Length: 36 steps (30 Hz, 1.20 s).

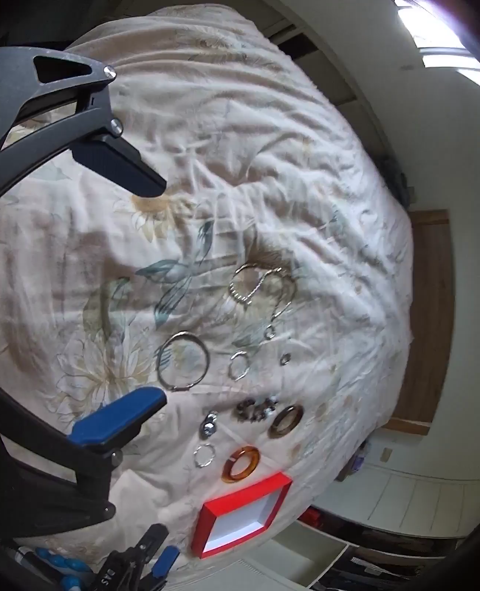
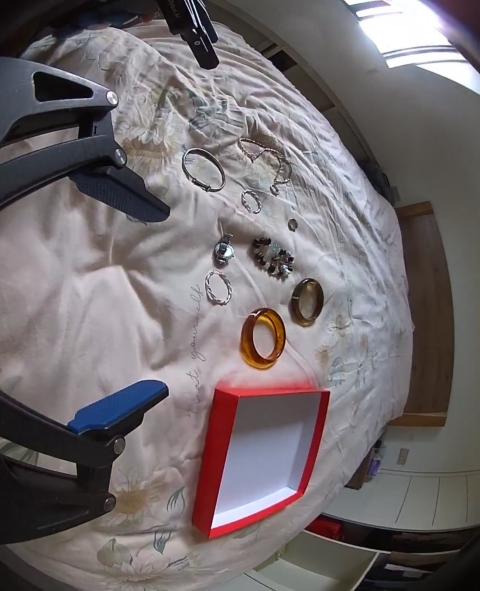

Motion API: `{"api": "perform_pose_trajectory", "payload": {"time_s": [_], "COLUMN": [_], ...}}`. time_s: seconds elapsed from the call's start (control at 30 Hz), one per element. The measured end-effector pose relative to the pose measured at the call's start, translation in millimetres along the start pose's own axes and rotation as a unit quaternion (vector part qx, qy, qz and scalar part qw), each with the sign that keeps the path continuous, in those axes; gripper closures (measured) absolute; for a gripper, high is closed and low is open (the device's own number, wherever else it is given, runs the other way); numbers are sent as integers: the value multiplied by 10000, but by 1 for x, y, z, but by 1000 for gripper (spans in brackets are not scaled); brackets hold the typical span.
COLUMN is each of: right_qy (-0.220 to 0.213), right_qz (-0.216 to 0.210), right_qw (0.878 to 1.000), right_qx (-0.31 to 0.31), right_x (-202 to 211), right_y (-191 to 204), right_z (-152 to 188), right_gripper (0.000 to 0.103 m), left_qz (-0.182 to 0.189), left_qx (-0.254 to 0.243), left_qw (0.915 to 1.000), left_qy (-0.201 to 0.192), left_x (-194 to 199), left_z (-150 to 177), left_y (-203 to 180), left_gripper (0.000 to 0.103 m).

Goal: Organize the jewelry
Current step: 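Move both tools toward the jewelry on the duvet, then grasp the silver bangle with the left tool while the right tool grasps the twisted silver ring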

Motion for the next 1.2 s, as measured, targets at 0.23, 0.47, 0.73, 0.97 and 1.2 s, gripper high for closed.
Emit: {"api": "perform_pose_trajectory", "payload": {"time_s": [0.23, 0.47, 0.73, 0.97, 1.2], "right_qy": [85, 220, 391, 616, 927], "right_qz": [-181, -320, -573, -646, -737], "right_qw": [9998, 9992, 9976, 9959, 9929], "right_qx": [29, 17, 56, 113, 77], "right_x": [-16, -37, -70, -106, -143], "right_y": [-4, -8, -18, -20, -24], "right_z": [-8, -15, -35, -49, -51], "right_gripper": [38, 46, 60, 65, 81], "left_qz": [-129, -101, -56, -63, -16], "left_qx": [-59, -297, -202, -265, -253], "left_qw": [9993, 9981, 9963, 9936, 9900], "left_qy": [332, 530, 837, 1101, 1386], "left_x": [-18, -37, -75, -116, -151], "left_z": [-8, -10, -28, -29, -20], "left_y": [-11, -29, -36, -46, -45], "left_gripper": [0, 1, 38, 52, 55]}}
Point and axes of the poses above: each gripper's, at about its wrist camera, not at the fingertips, and x roughly against the way its jaws point, y to its left, z to its underside, the point moved 1 cm from there along -x, roughly the way its jaws point, and after that the axes turned 11 degrees about x, right-handed, at the moved point
